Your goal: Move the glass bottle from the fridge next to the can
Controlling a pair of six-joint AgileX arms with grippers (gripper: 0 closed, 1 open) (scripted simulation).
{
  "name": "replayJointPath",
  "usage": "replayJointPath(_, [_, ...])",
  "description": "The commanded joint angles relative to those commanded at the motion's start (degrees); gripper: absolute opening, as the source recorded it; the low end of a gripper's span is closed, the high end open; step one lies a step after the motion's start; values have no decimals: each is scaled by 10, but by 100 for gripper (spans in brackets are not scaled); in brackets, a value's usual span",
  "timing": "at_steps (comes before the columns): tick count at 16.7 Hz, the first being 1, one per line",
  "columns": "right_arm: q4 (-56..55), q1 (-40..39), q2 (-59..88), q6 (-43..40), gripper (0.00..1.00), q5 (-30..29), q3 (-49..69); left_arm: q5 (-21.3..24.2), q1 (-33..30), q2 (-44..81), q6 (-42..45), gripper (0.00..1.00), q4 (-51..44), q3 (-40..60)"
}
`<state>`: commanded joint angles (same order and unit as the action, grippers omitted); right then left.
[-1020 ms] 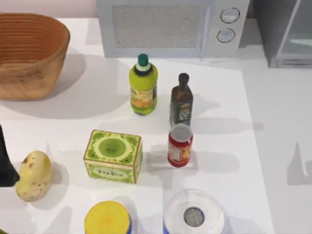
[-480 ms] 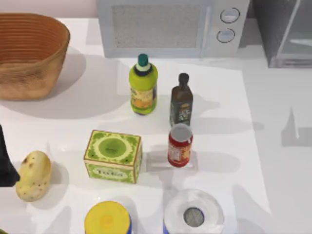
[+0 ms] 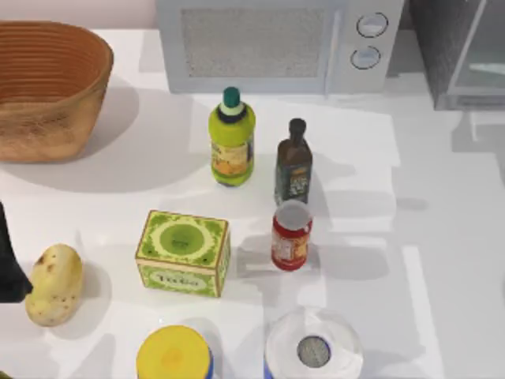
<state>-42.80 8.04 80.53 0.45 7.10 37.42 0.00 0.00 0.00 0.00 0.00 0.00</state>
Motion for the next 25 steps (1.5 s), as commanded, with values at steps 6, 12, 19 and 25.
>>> replayJointPath(6, [-156,30,306,3,100,25,137,0,0,0,0,100,0,0])
replayJointPath(12, [-234,44,436,3,100,34,206,0,0,0,0,100,0,0])
replayJointPath(19, [-229,41,439,3,100,32,213,0,0,0,0,100,0,0])
replayJointPath(25, [-175,34,498,3,100,23,329,0,0,0,0,100,0,0])
